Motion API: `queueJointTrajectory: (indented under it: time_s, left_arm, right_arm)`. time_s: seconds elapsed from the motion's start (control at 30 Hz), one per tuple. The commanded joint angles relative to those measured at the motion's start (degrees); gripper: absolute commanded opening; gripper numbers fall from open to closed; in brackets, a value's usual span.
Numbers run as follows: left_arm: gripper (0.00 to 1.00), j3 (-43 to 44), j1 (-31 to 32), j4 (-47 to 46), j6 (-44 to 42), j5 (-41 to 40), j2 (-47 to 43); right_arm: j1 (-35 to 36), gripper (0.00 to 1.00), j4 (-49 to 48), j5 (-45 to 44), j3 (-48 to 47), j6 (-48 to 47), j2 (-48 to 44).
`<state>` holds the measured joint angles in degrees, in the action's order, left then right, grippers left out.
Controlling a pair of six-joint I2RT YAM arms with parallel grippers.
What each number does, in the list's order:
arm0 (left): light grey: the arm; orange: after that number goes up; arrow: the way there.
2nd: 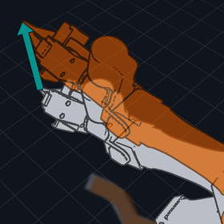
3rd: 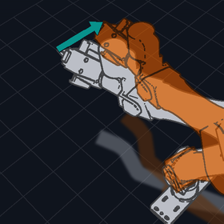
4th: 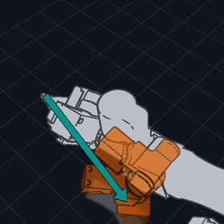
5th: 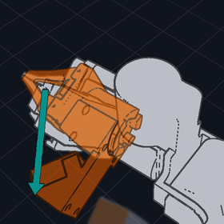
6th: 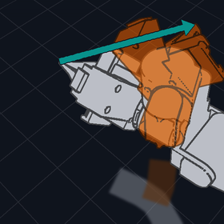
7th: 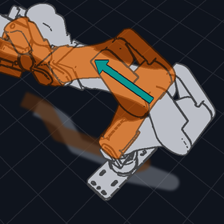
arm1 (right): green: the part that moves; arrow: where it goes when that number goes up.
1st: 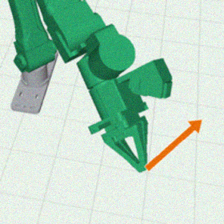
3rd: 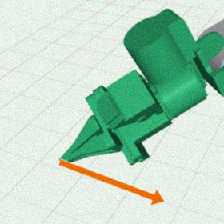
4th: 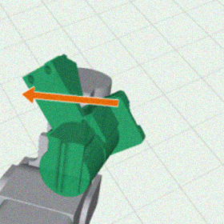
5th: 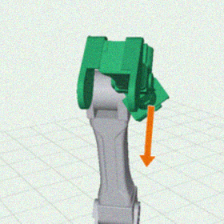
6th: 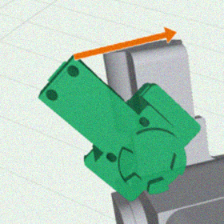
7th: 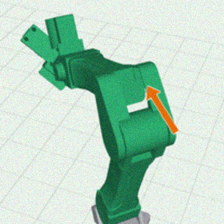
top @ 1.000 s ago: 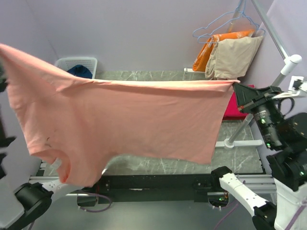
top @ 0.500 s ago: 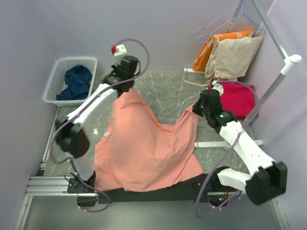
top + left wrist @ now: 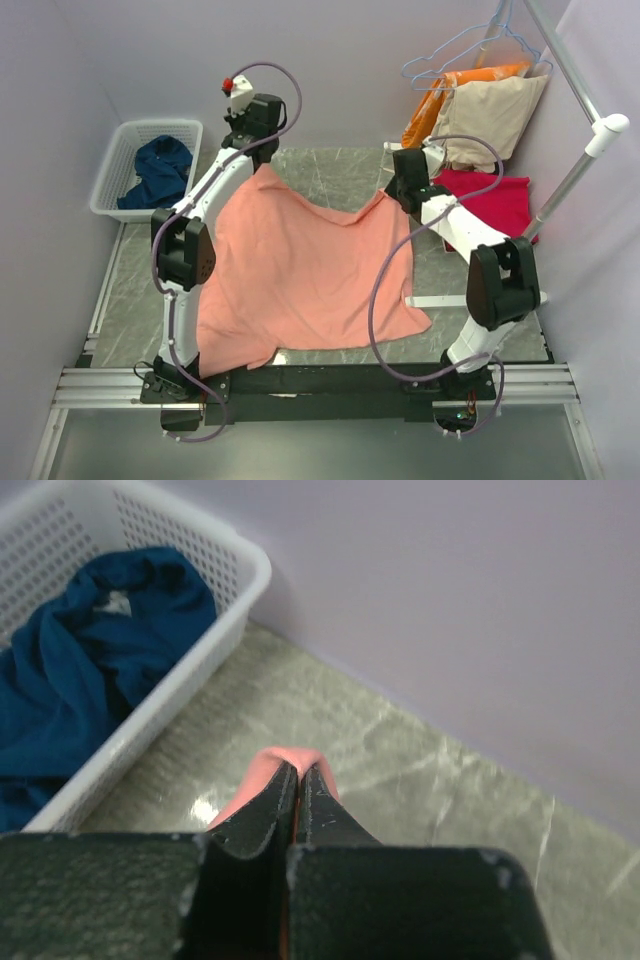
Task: Fold and stack the t-shirts
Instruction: Flatten the tshirt out
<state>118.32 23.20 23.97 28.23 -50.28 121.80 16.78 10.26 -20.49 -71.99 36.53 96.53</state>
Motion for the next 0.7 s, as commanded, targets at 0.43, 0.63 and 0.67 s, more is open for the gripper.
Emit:
queueJointTrajectory:
  time_s: [0.43,0.63,0.67]
  left_arm:
    - [0.01,11.0,-7.2,-1.4,-2.0,2.5,5.1]
    - [0.01,10.1,-7.4,-0.5,-1.2,3.4,4.3]
    - [0.01,9.8,-7.5,-0.5,-1.0,3.6,3.8]
  right_arm:
    - [-8.2,0.0,2.9,-5.3,-17.5,2.2,9.1]
    - [-8.2,0.0,3.3,-1.3,-19.0,0.7,10.3]
    - [-8.2,0.0,3.1,0.0,-18.8,0.5,10.0]
